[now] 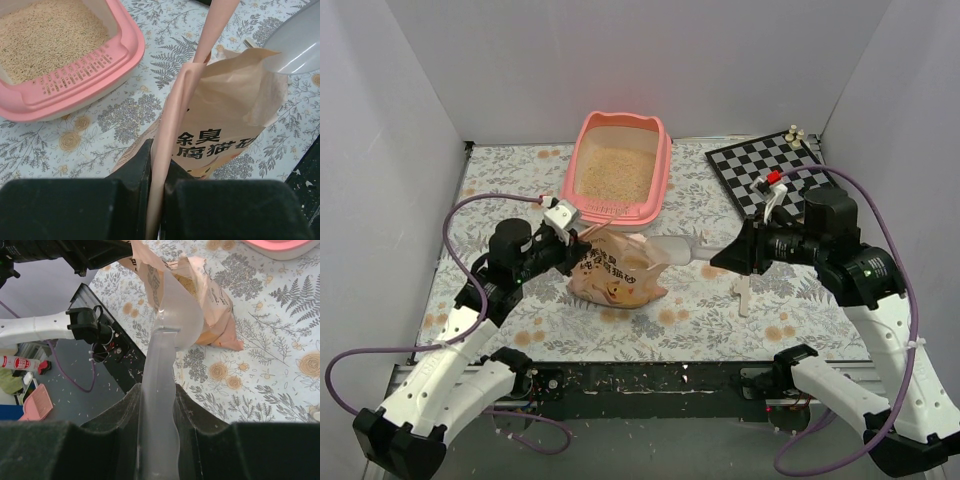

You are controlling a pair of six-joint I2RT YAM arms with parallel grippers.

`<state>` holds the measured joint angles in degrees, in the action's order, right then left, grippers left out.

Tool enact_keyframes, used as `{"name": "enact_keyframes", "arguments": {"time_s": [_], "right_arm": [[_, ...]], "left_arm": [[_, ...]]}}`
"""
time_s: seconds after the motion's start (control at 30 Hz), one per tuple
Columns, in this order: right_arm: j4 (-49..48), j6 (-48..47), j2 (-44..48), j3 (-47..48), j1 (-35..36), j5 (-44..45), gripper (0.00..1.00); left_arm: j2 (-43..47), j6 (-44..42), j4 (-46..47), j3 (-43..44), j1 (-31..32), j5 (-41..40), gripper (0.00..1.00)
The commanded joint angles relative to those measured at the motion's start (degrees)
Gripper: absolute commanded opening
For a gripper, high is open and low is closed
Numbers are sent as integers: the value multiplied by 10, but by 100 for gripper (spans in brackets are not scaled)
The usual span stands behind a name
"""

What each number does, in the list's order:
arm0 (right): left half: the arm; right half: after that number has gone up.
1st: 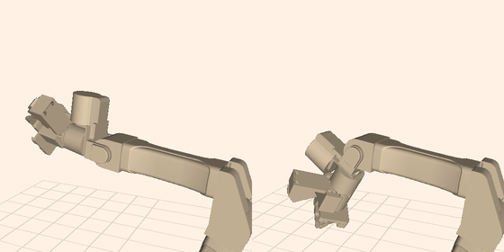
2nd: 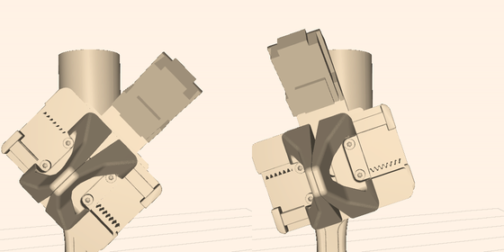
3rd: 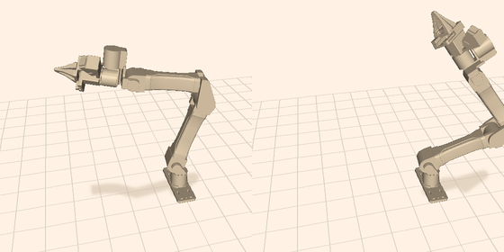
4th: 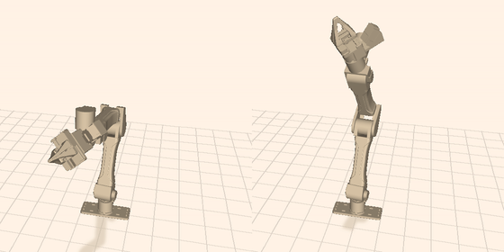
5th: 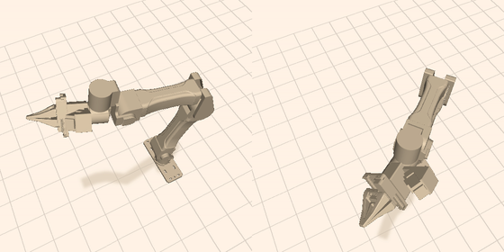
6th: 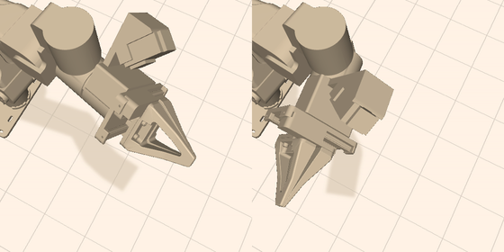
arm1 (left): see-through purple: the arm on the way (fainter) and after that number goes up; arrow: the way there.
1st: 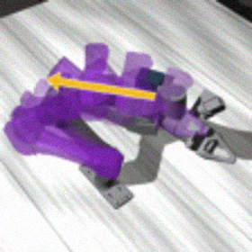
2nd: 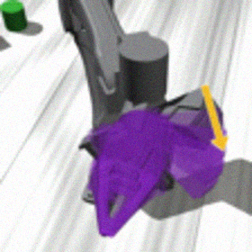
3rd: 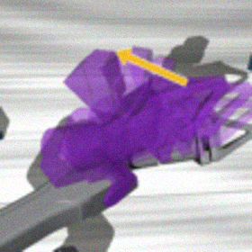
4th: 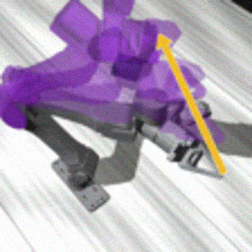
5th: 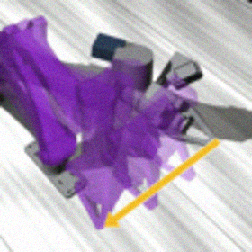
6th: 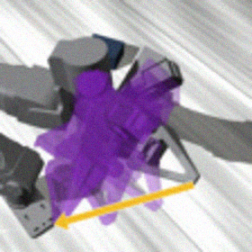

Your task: Fill the litter box with clean litter

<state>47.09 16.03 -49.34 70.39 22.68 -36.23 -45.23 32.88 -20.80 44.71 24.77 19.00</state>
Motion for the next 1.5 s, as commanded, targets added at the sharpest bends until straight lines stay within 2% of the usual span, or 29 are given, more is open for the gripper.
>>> {"name": "enact_keyframes", "arguments": {"time_s": [0.0, 0.27, 0.47, 0.57, 0.7, 0.93, 1.2, 1.47], "right_arm": [[-19, 14, -17, 16, 29, -2, 1], [-55, 30, -93, 12, 137, 85, 1], [-19, 4, -154, 46, 158, 116, 1], [24, -14, -181, 86, 161, 132, 1], [63, -23, -201, 143, 161, 149, 1], [132, -37, -260, 222, 185, 124, 1], [158, -39, -323, 223, 225, 150, 1], [145, -35, -385, 197, 227, 172, 1]], "left_arm": [[39, 23, 37, 23, -2, 4, 0], [119, 26, 102, -59, 1, 12, 0], [196, 24, 123, -114, 4, 43, 0], [258, 28, 139, -154, 4, 68, 0], [322, 40, 153, -201, 9, 64, 0], [333, 38, 154, -214, 18, 31, 0], [309, 52, 166, -217, 19, -3, 0], [302, 56, 175, -220, 24, -5, 0]]}}
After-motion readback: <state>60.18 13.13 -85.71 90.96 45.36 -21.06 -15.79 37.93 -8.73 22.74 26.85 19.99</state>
